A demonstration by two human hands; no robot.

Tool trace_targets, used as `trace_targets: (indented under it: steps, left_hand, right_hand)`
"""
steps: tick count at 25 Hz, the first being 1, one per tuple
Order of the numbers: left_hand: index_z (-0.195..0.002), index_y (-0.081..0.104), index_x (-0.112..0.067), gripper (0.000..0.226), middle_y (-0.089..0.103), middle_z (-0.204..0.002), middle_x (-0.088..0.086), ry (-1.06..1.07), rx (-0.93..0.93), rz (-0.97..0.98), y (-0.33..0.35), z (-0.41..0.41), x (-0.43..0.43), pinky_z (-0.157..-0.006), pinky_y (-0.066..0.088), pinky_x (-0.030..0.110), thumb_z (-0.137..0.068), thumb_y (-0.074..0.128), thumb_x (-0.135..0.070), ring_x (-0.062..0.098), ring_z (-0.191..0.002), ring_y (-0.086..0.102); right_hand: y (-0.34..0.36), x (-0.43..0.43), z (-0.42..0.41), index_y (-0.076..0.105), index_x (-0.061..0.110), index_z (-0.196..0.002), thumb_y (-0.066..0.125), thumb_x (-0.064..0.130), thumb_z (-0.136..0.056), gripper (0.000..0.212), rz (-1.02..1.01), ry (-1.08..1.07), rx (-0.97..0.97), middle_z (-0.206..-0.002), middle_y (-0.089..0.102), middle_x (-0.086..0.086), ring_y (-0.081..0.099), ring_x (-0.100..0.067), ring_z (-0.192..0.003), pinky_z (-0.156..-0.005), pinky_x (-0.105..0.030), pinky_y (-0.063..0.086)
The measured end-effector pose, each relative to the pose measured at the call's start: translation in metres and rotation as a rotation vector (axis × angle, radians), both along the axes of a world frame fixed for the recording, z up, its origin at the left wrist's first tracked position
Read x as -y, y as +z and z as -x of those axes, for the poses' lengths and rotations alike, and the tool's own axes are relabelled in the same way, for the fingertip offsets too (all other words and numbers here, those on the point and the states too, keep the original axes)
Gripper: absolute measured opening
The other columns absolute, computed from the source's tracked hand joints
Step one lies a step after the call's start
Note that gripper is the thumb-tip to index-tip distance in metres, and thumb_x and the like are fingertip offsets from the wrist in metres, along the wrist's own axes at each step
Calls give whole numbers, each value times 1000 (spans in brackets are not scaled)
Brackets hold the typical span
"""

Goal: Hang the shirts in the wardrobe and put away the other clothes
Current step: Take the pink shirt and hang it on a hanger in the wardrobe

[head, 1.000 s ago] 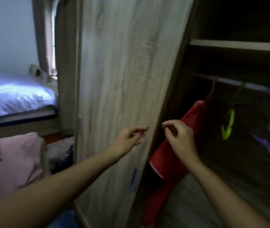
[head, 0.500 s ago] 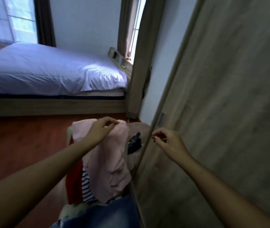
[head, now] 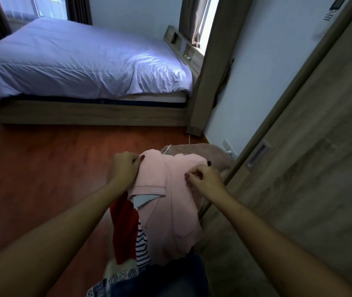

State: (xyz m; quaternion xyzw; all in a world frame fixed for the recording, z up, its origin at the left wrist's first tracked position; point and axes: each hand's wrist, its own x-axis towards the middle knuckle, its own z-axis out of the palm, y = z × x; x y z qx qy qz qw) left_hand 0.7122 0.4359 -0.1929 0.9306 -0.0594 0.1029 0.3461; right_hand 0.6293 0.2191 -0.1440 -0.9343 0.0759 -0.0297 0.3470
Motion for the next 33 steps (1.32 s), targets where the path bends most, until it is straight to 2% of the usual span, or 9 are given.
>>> trace_targets:
  steps: [5, 8, 13, 17, 19, 23, 26, 29, 33]
  left_hand:
    - [-106, 72, -22, 21, 68, -99, -25, -132, 155, 532, 33, 34, 9, -80, 53, 20, -92, 58, -14, -9, -88, 62]
    - [-106, 70, -15, 19, 67, -101, -21, -401, 161, 473, 51, 72, 22, -87, 44, 6, -89, 61, -12, -22, -92, 57]
    - [-112, 69, -9, 30, 72, -112, 2, -918, 1, 385, 34, 109, 33, -89, 55, 31, -91, 58, -26, 8, -102, 68]
    - [-85, 76, -21, 28, 75, -89, -6, -684, -344, 583, 14, 123, 25, -82, 56, 31, -87, 60, -43, 6, -87, 68]
    - [-71, 75, -25, 29, 73, -70, -10, -607, -522, 711, 6, 125, 13, -67, 52, 19, -92, 55, -24, 1, -70, 66]
    - [-91, 74, -9, 34, 76, -91, 11, -938, -710, 572, 31, 126, -21, -75, 57, 29, -85, 62, -41, 21, -83, 71]
    - [-97, 70, -20, 34, 73, -94, 9, -701, -235, 594, 74, 99, -5, -76, 56, 35, -77, 67, -47, 16, -82, 69]
    - [-127, 51, -22, 67, 53, -123, 2, -717, 291, 304, 117, 102, 29, -96, 47, 34, -70, 69, -52, 14, -112, 54]
    - [-134, 47, -23, 79, 54, -127, -7, -1048, 24, 147, 128, 142, 115, -96, 44, 21, -65, 75, -46, 5, -116, 53]
  right_hand:
    - [13, -10, -16, 67, 3, -91, 48, 19, -96, 25, -535, -123, -114, -83, 70, -11, 66, -18, -70, -73, -29, 56]
    - [27, -9, -25, 68, 11, -92, 51, 34, -93, 28, -779, -248, -247, -87, 69, -11, 65, -25, -81, -78, -34, 53]
    - [29, 0, -24, 59, 8, -117, 80, 28, -68, 57, -696, -232, -482, -112, 67, -16, 66, -31, -100, -88, -46, 55]
    - [17, 1, -14, 53, -1, -127, 61, 6, -86, 42, -700, -215, -390, -126, 59, -16, 60, -29, -109, -94, -45, 53]
    - [22, 1, -2, 56, 4, -125, 55, 7, -90, 35, -823, -196, -337, -120, 62, -15, 62, -28, -106, -86, -39, 57]
    - [52, 22, 30, 68, 11, -96, 49, 15, -83, 24, -963, -240, -219, -85, 70, -10, 62, -24, -82, -66, -30, 50]
    - [85, 47, 63, 67, 9, -74, 40, 12, -79, 27, -1118, -235, -136, -64, 67, -8, 61, -21, -67, -65, -27, 49]
    - [116, 69, 104, 62, 5, -65, 45, 10, -72, 19, -1158, -255, -75, -55, 63, -9, 61, -20, -56, -57, -21, 50]
    - [139, 104, 162, 61, 6, -71, 54, 19, -54, 23, -1105, -290, 6, -69, 63, -13, 58, -26, -70, -71, -30, 46]
